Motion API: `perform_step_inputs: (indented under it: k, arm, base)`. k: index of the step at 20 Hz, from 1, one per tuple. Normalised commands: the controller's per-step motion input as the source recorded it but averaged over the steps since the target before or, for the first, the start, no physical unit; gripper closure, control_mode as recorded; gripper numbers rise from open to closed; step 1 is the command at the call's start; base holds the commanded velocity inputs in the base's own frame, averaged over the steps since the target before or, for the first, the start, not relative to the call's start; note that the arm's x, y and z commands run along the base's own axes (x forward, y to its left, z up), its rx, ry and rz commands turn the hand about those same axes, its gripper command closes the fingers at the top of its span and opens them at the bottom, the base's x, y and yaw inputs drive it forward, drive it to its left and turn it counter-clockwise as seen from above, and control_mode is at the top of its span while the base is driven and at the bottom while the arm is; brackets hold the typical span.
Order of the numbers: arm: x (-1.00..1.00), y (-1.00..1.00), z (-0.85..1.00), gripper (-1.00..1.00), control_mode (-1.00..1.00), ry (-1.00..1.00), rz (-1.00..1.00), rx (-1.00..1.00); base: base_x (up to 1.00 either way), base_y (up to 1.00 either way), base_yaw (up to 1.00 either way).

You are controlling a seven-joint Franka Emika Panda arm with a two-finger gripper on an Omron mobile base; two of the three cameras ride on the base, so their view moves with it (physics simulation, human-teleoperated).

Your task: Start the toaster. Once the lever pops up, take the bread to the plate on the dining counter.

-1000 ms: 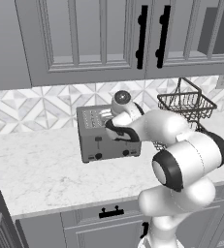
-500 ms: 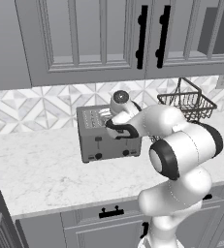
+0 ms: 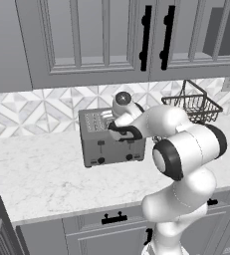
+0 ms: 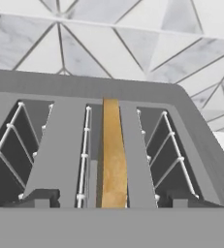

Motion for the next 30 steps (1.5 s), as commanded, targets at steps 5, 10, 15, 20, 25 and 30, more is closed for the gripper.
perform_step_inputs:
  k: [5,10,15,20,25,30]
  arm:
    - [0.0,0.0,-0.01,1.0,-1.0,0.0,0.0,0.0]
    - [0.0,0.0,-0.01,1.0,-1.0,-0.09,0.0,0.0]
    - [-0.03,0.0,0.05,1.0,-1.0,-0.34,0.0,-0.03]
    - [-0.22,0.0,0.02,1.0,-1.0,-0.44,0.0,-0.01]
    - [-0.49,0.0,0.11,1.0,-1.0,-0.41,0.0,0.0]
    - [-0.77,0.0,0.18,1.0,-1.0,-0.11,0.0,0.16]
  base:
    - [0.0,0.0,0.0]
    - [0.0,0.0,0.0]
    - [0.0,0.0,0.0]
    - [0.0,0.0,0.0]
    - [0.0,0.0,0.0]
    - [0.0,0.0,0.0]
